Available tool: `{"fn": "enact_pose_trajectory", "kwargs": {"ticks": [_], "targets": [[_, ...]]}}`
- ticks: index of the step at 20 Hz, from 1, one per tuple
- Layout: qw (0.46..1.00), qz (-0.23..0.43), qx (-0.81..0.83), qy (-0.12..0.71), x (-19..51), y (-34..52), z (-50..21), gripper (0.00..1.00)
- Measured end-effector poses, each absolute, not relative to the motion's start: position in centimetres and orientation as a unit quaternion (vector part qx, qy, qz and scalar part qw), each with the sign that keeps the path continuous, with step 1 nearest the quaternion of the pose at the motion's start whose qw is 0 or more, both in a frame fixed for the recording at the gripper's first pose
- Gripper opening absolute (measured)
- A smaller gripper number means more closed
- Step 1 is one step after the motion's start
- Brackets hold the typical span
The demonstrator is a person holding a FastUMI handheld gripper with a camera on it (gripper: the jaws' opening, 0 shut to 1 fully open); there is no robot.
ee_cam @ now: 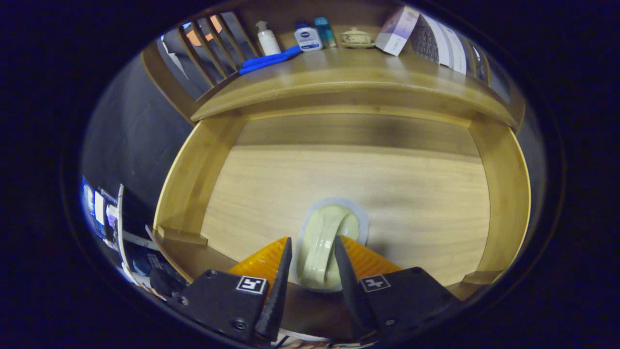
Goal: Pull open the drawer, take out the items inside it, and place them on the countertop above the cabinet.
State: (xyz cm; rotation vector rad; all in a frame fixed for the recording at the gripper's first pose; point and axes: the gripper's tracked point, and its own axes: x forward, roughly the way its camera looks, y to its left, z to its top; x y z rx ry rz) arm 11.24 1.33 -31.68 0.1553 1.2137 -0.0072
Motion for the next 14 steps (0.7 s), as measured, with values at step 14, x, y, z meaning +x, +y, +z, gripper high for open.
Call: {"fn": "enact_pose_trajectory", "kwargs": {"ticks": [14], "targets": [[0.84,-0.025,0.068,0.538,13.3,0.3,-27.1,0.19]]}}
